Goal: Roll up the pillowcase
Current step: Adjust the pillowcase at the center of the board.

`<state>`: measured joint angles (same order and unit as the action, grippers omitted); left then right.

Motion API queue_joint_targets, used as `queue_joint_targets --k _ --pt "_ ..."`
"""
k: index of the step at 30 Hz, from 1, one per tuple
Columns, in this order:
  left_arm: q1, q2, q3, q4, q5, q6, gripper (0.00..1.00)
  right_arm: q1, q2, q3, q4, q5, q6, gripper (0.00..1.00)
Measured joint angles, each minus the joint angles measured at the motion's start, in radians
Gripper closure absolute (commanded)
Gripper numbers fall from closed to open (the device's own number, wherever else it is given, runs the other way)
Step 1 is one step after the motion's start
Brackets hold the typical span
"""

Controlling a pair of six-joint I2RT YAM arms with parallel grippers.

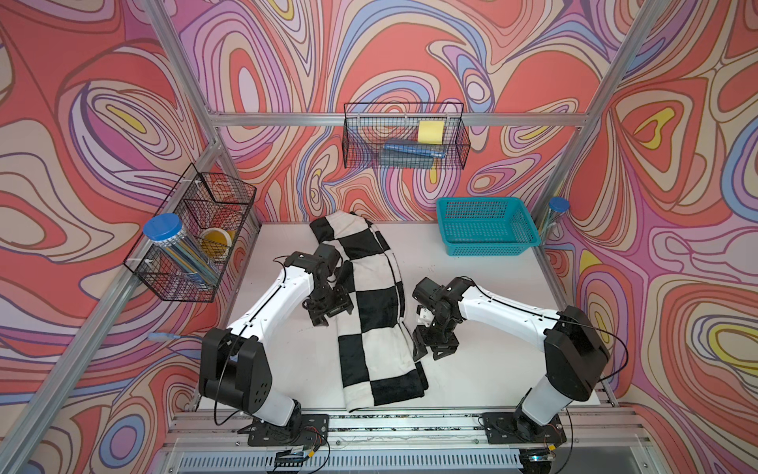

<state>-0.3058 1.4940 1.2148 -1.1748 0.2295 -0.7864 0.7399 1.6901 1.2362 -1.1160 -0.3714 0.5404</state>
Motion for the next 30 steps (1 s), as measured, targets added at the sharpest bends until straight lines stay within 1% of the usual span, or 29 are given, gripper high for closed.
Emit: queue_joint_targets --k 1,2,3,4,7,9,12,14,15,16,17,21,25,27,30 --pt "0.0 -0.019 -0.036 -0.005 0.002 -0.018 0.56 -0.006 0.02 0.037 0.0 0.026 -0.006 1.0" --pt "0.001 -0.037 -0.068 0.001 0.005 -0.037 0.76 -0.015 0.054 0.096 0.002 0.055 -0.013 1.0" --pt "0.0 -0.054 -0.101 0.013 0.006 -0.063 0.92 -0.027 0.099 0.174 0.005 0.079 -0.02 1.0" --pt "-0.004 -0.068 -0.131 0.028 0.008 -0.084 1.0 -0.041 0.153 0.264 0.018 0.094 -0.032 1.0" --pt "-0.034 -0.095 -0.224 0.072 0.012 -0.139 1.0 -0.091 0.345 0.566 0.077 0.098 -0.069 1.0" --pt "-0.047 -0.096 -0.263 0.093 0.018 -0.162 1.0 -0.126 0.527 0.821 0.102 0.081 -0.093 1.0" --pt "-0.054 -0.088 -0.279 0.116 0.019 -0.179 1.0 -0.161 0.788 1.147 0.126 0.068 -0.114 1.0" --pt "-0.056 -0.08 -0.278 0.134 0.021 -0.18 1.0 -0.18 0.951 1.315 0.133 0.058 -0.111 1.0" --pt "-0.056 -0.077 -0.278 0.136 0.021 -0.179 1.0 -0.187 1.006 1.36 0.134 0.052 -0.109 1.0" --pt "-0.056 -0.071 -0.277 0.139 0.021 -0.179 1.0 -0.194 1.053 1.38 0.138 0.049 -0.104 1.0" --pt "-0.056 -0.064 -0.274 0.141 0.021 -0.176 1.0 -0.208 1.072 1.382 0.16 0.009 -0.099 1.0" --pt "-0.058 -0.046 -0.265 0.15 0.027 -0.171 1.0 -0.223 1.029 1.285 0.217 -0.006 -0.074 1.0" --pt "-0.061 -0.042 -0.265 0.15 0.032 -0.158 1.0 -0.236 0.983 1.194 0.255 0.01 -0.032 1.0" --pt "-0.061 -0.031 -0.265 0.151 0.038 -0.151 1.0 -0.254 0.926 1.095 0.288 0.035 -0.009 1.0" --pt "-0.067 0.004 -0.264 0.161 0.051 -0.143 1.0 -0.301 0.806 0.899 0.326 0.111 0.032 1.0"
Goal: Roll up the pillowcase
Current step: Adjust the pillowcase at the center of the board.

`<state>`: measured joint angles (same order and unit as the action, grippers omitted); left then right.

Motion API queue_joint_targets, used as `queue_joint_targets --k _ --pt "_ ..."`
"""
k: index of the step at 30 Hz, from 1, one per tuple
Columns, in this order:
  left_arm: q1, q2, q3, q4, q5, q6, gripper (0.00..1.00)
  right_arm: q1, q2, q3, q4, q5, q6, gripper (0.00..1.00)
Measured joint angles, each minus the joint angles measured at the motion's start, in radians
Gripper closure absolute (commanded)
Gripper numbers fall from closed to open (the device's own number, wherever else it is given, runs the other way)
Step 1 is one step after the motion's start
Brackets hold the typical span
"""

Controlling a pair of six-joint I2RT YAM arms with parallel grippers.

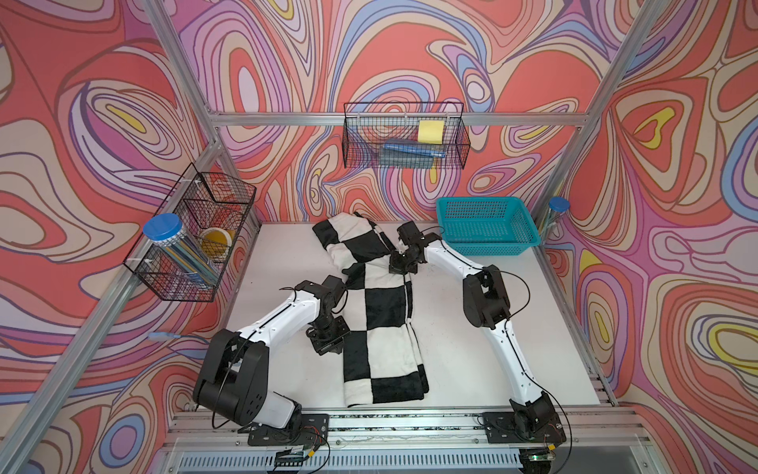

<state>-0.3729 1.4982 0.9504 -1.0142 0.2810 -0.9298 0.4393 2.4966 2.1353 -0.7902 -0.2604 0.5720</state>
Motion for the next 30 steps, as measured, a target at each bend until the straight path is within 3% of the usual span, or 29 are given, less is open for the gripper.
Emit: queue_joint_targets --k 3,8,9,13,16,20,26,30 --pt "-0.017 0.043 0.014 0.013 0.01 0.011 1.0 -0.06 -0.08 -0.119 0.0 0.069 0.023 1.0" --pt "-0.059 0.101 0.048 0.051 0.027 0.025 1.0 -0.103 -0.109 -0.164 0.006 0.124 0.023 1.0" --pt "-0.066 0.107 0.051 0.057 0.03 0.025 0.98 -0.101 -0.115 -0.173 0.016 0.13 0.023 0.96" --pt "-0.089 0.114 0.051 0.07 0.041 0.042 0.61 -0.096 -0.124 -0.167 0.019 0.129 0.005 0.65" --pt "-0.094 0.098 0.041 0.068 0.045 0.062 0.45 -0.093 -0.152 -0.154 -0.009 0.106 -0.001 0.57" --pt "-0.093 0.035 0.005 0.051 0.063 0.095 0.4 -0.092 -0.311 -0.233 -0.032 0.065 0.01 0.55" --pt "-0.127 -0.037 -0.07 0.025 0.127 0.147 0.38 -0.034 -0.747 -0.672 -0.059 -0.004 0.022 0.43" --pt "-0.172 -0.032 -0.101 0.024 0.151 0.156 0.38 0.137 -0.935 -0.977 -0.08 -0.083 0.052 0.38"
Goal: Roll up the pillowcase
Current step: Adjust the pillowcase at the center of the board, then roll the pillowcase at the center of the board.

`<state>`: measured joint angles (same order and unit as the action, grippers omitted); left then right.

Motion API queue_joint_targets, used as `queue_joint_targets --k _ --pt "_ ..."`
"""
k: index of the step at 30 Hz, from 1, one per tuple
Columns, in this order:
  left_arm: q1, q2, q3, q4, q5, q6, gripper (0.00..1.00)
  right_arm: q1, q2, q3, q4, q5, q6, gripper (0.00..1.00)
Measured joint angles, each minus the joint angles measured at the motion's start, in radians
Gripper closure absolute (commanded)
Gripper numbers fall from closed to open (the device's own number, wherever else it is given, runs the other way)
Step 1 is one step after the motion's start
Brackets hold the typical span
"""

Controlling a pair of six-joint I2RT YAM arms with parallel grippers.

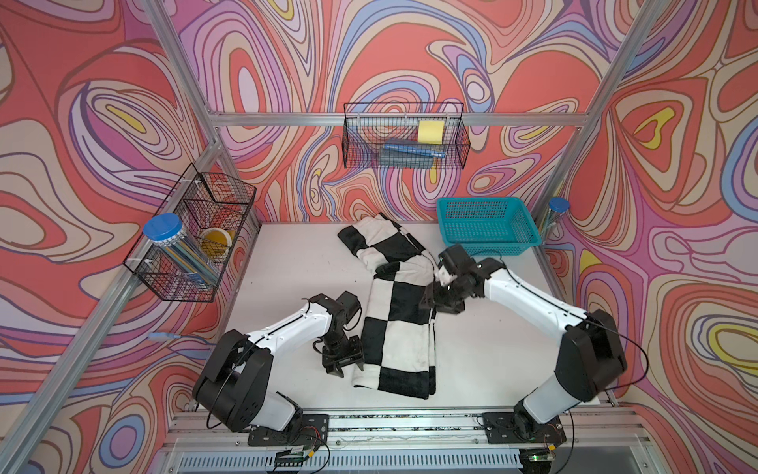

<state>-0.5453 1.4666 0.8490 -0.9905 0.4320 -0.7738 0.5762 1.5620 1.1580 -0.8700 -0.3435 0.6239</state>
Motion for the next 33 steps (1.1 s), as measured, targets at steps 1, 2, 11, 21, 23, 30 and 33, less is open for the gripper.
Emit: queue_joint_targets --k 1,2,11,21,23,30,33 --pt "-0.004 0.003 0.0 0.002 -0.001 0.0 0.38 0.05 -0.026 -0.068 0.003 -0.026 0.016 0.37" --pt "-0.004 0.005 0.0 0.006 -0.003 0.0 0.38 0.087 -0.049 -0.126 0.009 -0.049 0.034 0.37" --pt "-0.005 0.07 -0.045 0.091 -0.012 -0.005 0.5 0.27 -0.198 -0.365 0.087 -0.109 0.214 0.28" --pt "-0.018 0.08 -0.072 0.138 0.005 -0.004 0.7 0.327 -0.134 -0.444 0.164 -0.037 0.314 0.31" --pt "-0.025 0.08 -0.073 0.145 0.011 -0.004 0.73 0.327 -0.131 -0.465 0.184 -0.048 0.327 0.33" --pt "-0.039 0.073 -0.11 0.169 0.035 -0.007 0.94 0.347 -0.082 -0.462 0.301 -0.1 0.362 0.69" --pt "-0.039 0.056 -0.119 0.172 0.042 -0.008 1.0 0.361 -0.079 -0.47 0.309 -0.09 0.367 0.87"
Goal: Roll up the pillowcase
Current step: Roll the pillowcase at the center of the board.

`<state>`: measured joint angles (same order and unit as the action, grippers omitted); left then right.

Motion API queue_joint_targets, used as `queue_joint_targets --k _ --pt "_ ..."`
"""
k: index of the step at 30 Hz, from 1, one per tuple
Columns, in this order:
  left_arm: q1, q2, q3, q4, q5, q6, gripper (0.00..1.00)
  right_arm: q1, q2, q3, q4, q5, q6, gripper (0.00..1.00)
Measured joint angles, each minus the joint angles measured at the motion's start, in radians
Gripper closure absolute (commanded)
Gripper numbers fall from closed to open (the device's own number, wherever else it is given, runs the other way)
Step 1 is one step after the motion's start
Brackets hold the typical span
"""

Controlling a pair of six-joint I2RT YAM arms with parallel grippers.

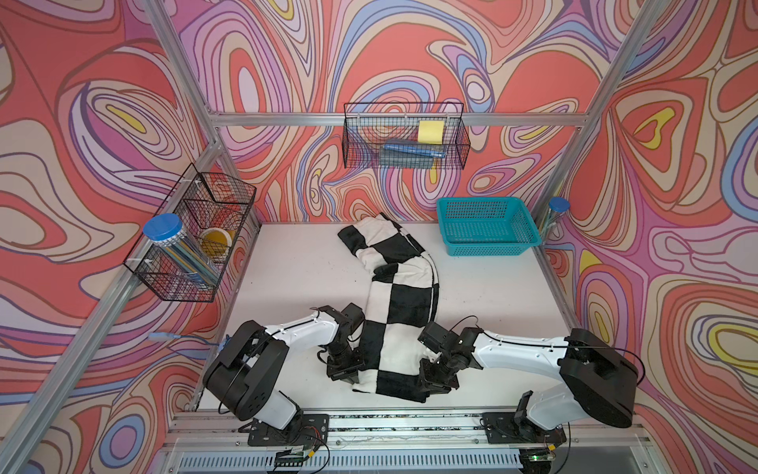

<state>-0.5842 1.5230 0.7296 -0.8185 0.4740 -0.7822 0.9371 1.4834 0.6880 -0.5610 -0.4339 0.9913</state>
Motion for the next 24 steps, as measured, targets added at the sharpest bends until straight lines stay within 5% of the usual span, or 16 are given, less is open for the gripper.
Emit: queue_joint_targets --k 3,13,24 --pt "-0.002 -0.013 -0.002 -0.001 0.005 0.0 1.0 0.002 -0.003 -0.002 0.0 0.005 0.004 1.0" --pt "-0.006 -0.203 -0.018 -0.092 0.025 -0.003 1.0 0.01 -0.142 -0.056 0.0 -0.018 0.076 1.0" --pt "-0.005 -0.106 0.111 -0.197 -0.006 0.056 1.0 -0.016 -0.123 -0.006 -0.028 -0.046 0.09 1.0"
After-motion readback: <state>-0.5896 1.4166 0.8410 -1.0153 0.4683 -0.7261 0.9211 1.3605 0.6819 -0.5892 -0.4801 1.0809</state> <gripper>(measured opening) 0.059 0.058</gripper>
